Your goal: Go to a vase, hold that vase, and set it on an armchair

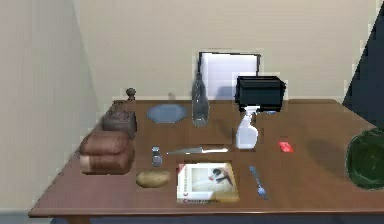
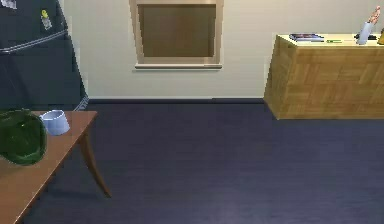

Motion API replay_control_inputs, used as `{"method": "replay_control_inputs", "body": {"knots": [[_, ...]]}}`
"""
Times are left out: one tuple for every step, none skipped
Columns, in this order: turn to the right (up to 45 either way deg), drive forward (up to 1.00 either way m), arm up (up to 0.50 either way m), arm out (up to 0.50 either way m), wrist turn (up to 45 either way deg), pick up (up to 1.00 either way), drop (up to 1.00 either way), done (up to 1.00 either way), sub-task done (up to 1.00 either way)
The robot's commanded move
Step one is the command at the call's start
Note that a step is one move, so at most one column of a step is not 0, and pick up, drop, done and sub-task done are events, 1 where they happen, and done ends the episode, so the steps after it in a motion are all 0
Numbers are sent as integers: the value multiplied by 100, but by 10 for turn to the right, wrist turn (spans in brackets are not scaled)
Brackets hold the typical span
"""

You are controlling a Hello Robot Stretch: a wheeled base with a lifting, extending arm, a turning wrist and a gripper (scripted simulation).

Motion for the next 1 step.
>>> {"method": "replay_control_inputs", "body": {"knots": [[300,0,0,0,0,0,0,0,0]]}}
